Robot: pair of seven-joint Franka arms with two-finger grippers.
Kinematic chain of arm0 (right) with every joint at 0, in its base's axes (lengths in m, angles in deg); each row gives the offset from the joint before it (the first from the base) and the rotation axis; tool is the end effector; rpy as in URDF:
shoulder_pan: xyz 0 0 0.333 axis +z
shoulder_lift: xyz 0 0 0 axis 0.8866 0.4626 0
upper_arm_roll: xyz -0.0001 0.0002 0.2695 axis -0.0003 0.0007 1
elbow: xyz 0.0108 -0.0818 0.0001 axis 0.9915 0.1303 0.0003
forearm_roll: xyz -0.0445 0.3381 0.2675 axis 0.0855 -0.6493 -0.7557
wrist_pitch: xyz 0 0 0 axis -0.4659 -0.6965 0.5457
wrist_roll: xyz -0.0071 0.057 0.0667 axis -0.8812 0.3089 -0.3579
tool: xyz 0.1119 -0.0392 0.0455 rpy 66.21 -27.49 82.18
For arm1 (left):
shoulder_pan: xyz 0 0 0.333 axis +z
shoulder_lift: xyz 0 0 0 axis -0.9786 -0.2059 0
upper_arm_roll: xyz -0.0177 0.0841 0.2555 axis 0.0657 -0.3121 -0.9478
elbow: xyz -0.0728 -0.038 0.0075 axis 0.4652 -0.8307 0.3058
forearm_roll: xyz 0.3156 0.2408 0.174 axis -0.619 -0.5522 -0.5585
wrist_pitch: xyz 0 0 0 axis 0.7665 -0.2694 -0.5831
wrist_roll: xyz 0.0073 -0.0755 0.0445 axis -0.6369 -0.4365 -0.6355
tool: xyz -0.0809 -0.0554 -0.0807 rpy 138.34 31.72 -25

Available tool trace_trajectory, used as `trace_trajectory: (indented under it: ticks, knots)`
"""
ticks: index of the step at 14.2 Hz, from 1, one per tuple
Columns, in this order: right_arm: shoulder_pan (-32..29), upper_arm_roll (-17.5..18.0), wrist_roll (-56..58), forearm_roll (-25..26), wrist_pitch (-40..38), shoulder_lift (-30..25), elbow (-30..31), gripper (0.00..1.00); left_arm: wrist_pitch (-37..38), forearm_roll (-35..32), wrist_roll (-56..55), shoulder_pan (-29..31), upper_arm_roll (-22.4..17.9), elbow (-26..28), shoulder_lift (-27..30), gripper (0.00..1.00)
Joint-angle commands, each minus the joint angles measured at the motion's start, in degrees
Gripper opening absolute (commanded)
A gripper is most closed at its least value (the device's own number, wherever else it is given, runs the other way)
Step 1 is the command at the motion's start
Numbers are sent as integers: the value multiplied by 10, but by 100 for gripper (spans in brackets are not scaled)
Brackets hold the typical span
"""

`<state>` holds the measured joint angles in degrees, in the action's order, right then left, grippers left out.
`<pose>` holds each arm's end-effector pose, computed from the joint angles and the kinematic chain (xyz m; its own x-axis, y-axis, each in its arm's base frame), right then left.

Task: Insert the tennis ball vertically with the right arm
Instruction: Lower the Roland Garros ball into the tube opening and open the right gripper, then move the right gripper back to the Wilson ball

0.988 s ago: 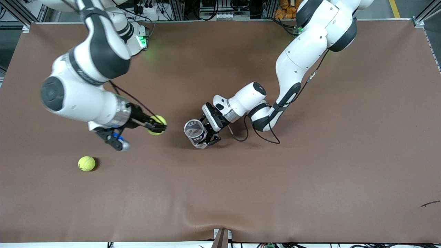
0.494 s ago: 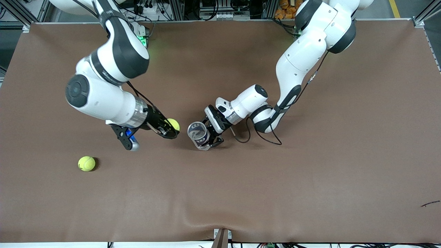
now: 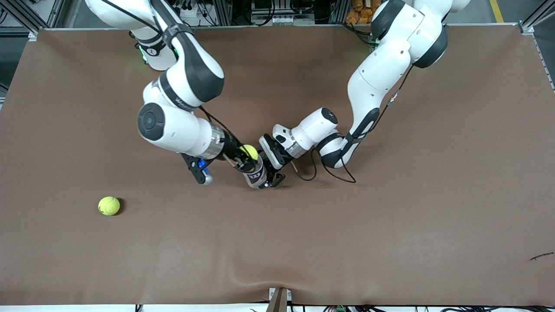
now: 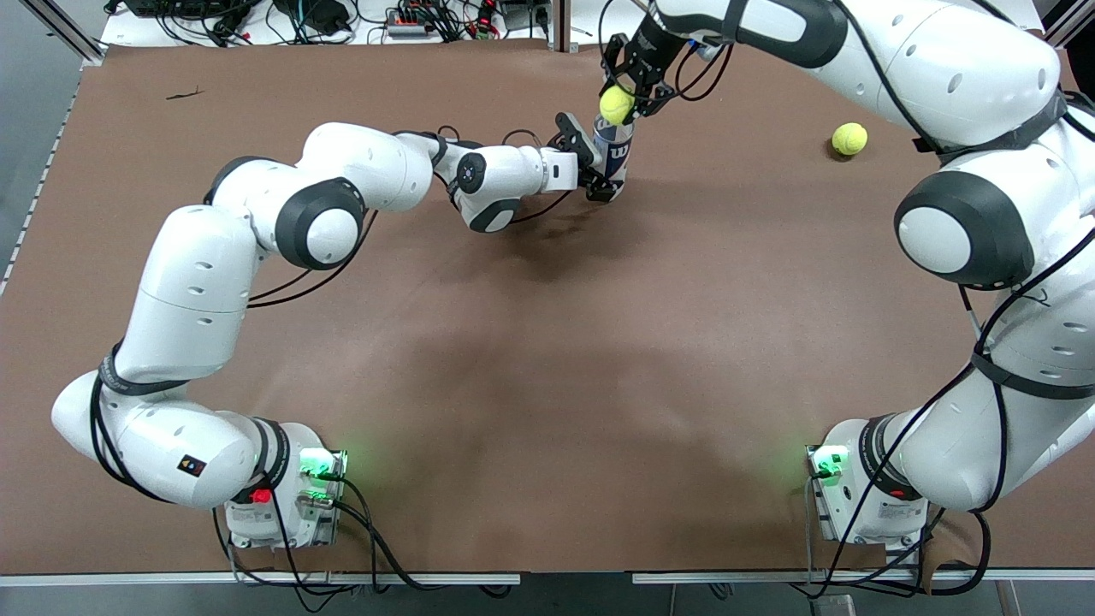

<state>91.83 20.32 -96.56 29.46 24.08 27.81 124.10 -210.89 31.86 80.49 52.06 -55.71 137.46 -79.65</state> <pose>0.6101 0.3889 0.3433 0.5765 -0.7109 -0.4028 -0.8062 -0.5752 -0.1386 0.4931 -0.5187 0.0911 0.2435 -0.4817 0.8418 -0.8829 -0.4694 -0.0132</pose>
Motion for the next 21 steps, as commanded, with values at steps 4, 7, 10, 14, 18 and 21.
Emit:
trace_trajectory:
  ticks: [4,7,10,14,18,21]
  knots:
    - [4,-7,-5,-18,0,25,-3,15,-8,4,7,-3,-2,-15,-7,100]
    - [7,-7,-6,-26,0,36,-5,42,-8,4,7,-4,-2,-18,-7,95]
    - [9,-8,-6,-26,-1,36,-6,100,-8,4,7,-4,-2,-18,-9,90]
    - [-33,-11,3,-24,-22,19,-23,100,-8,3,7,-4,-2,-17,-9,86]
    - [-120,-12,131,1,-121,-3,-38,100,-8,3,7,-3,-2,-17,-9,86]
    - [-174,-18,289,102,-175,-1,-35,100,-8,3,7,-3,-2,-17,-9,85]
